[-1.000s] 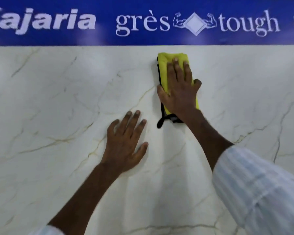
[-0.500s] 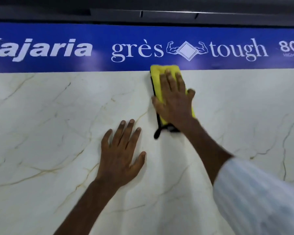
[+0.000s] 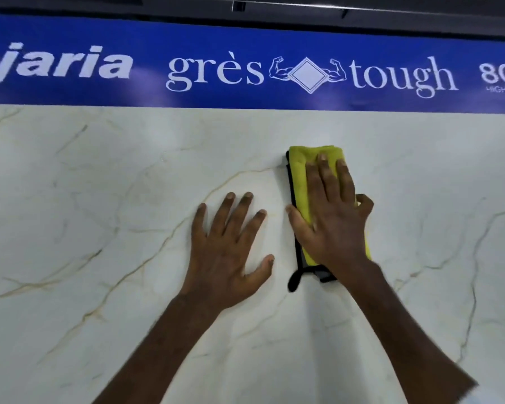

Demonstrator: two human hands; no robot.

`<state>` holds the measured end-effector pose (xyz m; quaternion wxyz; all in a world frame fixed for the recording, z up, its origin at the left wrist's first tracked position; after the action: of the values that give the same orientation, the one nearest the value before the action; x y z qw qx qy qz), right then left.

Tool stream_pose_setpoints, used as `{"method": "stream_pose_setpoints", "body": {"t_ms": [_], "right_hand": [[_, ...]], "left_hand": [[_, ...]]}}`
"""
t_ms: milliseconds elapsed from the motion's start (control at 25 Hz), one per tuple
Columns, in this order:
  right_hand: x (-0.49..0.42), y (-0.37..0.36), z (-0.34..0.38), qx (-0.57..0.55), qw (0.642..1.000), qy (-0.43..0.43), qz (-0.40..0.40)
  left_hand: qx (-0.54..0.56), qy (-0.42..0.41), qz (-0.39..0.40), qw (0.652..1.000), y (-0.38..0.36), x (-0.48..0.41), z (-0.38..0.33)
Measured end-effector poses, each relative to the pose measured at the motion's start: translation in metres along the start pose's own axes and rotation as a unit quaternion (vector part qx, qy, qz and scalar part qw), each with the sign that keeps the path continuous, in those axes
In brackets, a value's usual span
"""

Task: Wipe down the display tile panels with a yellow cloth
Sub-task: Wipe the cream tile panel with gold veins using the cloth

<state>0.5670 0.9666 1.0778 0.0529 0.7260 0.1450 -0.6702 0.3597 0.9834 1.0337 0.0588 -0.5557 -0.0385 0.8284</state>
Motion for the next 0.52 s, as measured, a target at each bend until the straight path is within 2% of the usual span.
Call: {"method": "stream_pose_setpoints", "body": {"t_ms": [120, 200, 280, 400, 520], "right_hand": [[-0.072, -0.007, -0.005, 0.016, 1.0, 0.024, -0.003], [-0.12, -0.007, -0.015, 0.002, 1.0, 0.01, 0.023], [-0.122, -0.009, -0.023, -0.001, 1.0, 0.008, 0.014], [-0.039, 0.001, -0.01, 0.013, 1.0, 0.027, -0.007], [0.079, 0.022, 0.005, 0.0, 1.0, 0.006, 0.025]], "left_hand": [[-0.006, 0.002, -0.01, 1.0, -0.001, 0.003, 0.003], [-0.006, 0.009, -0.002, 1.0, 0.001, 0.006, -0.001], [-0.008, 0.014, 0.002, 1.0, 0.001, 0.006, -0.005], [-0.011, 0.013, 0.005, 1.0, 0.0, 0.007, -0.003], [-0.021, 0.008, 0.006, 1.0, 0.0, 0.003, -0.003]]}}
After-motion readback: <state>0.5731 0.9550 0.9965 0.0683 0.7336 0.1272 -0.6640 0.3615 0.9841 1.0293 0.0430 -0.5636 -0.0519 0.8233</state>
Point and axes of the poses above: each hand's wrist, its own x-axis away from the middle knuckle, its own y-axis out of the back of the hand, z = x × y, the point moved 2 cm from there along -x, towards the middle knuckle, and after that the axes turned 12 degrees about -x, right-handed, at the moved point
